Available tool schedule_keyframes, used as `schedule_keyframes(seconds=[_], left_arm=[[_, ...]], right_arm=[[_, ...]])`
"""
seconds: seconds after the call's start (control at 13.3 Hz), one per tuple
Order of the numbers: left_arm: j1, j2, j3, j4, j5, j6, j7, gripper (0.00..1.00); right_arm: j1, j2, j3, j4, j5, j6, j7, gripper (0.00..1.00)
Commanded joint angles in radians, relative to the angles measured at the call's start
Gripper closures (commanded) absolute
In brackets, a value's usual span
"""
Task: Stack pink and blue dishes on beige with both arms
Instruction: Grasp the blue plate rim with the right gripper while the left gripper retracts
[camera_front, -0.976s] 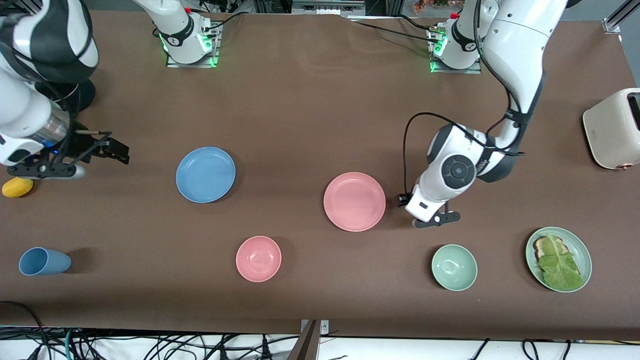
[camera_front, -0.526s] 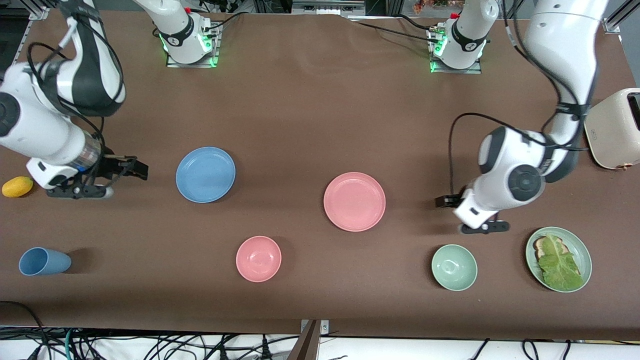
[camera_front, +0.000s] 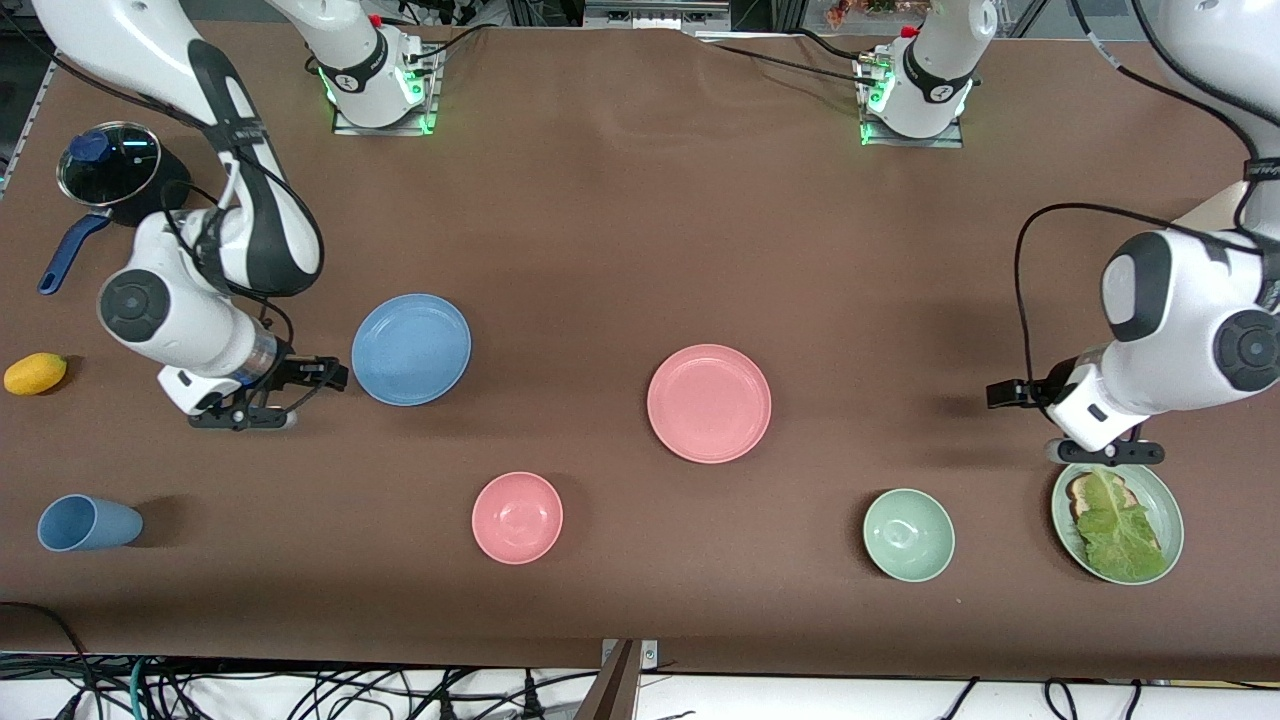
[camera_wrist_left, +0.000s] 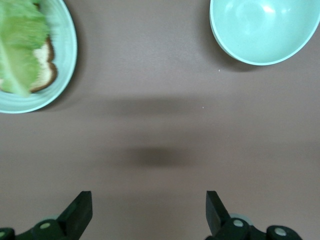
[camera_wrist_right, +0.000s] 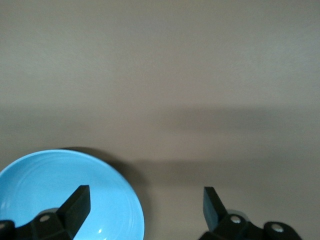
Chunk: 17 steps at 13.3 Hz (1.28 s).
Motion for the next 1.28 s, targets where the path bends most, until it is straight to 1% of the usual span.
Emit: schedule_keyframes(seconds=[0.0, 0.08, 0.15, 0.23, 0.3, 0.45, 0.53, 0.6, 0.68, 0.75, 0.83, 0.9, 1.13, 1.2], left_arm=[[0.012, -0.086, -0.011, 0.002, 0.017, -0.088, 0.017, 0.00], [0.012, -0.109, -0.011, 0.005, 0.013, -0.108, 0.014, 0.00], [0.012, -0.136, -0.013, 0.028, 0.006, -0.130, 0.008, 0.00], [0.009, -0.158, -0.016, 0.063, 0.006, -0.191, 0.006, 0.00], [0.000, -0.160, -0.013, 0.105, 0.006, -0.246, 0.005, 0.00], [-0.017, -0.202, -0.010, 0.140, 0.005, -0.378, 0.011, 0.00], [-0.029, -0.218, -0.008, 0.162, 0.002, -0.424, 0.009, 0.00], [-0.060, -0.244, 0.009, 0.168, -0.016, -0.458, 0.002, 0.00], [-0.092, -0.268, 0.056, 0.169, -0.038, -0.478, 0.002, 0.00], [-0.110, -0.297, 0.096, 0.169, -0.085, -0.486, -0.004, 0.00], [-0.114, -0.313, 0.128, 0.171, -0.130, -0.498, -0.009, 0.00], [-0.115, -0.324, 0.139, 0.182, -0.127, -0.509, -0.009, 0.00], [-0.117, -0.339, 0.151, 0.186, -0.118, -0.509, -0.003, 0.00], [-0.118, -0.339, 0.142, 0.188, -0.078, -0.509, -0.005, 0.00]], right_arm=[[0.026, 0.008, 0.003, -0.062, -0.006, 0.080, 0.056, 0.00], [0.040, 0.006, 0.003, -0.073, -0.006, 0.077, 0.095, 0.00], [0.054, 0.000, 0.003, -0.089, -0.006, 0.077, 0.133, 0.00], [0.060, -0.008, 0.003, -0.103, -0.006, 0.075, 0.144, 0.00], [0.060, -0.017, 0.003, -0.118, -0.006, 0.075, 0.146, 0.00], [0.059, -0.031, 0.003, -0.154, -0.006, 0.083, 0.144, 0.00], [0.059, -0.040, 0.003, -0.166, -0.006, 0.084, 0.138, 0.00], [0.059, -0.048, 0.003, -0.183, -0.006, 0.089, 0.135, 0.00], [0.059, -0.051, 0.002, -0.201, -0.006, 0.106, 0.133, 0.00], [0.059, -0.051, 0.002, -0.221, -0.006, 0.136, 0.133, 0.01], [0.059, -0.049, 0.000, -0.237, -0.005, 0.158, 0.136, 0.06], [0.059, -0.049, 0.000, -0.240, -0.003, 0.159, 0.144, 0.11], [0.053, -0.045, -0.006, -0.254, -0.005, 0.164, 0.130, 0.24], [0.051, -0.040, -0.006, -0.254, -0.005, 0.170, 0.130, 0.30]])
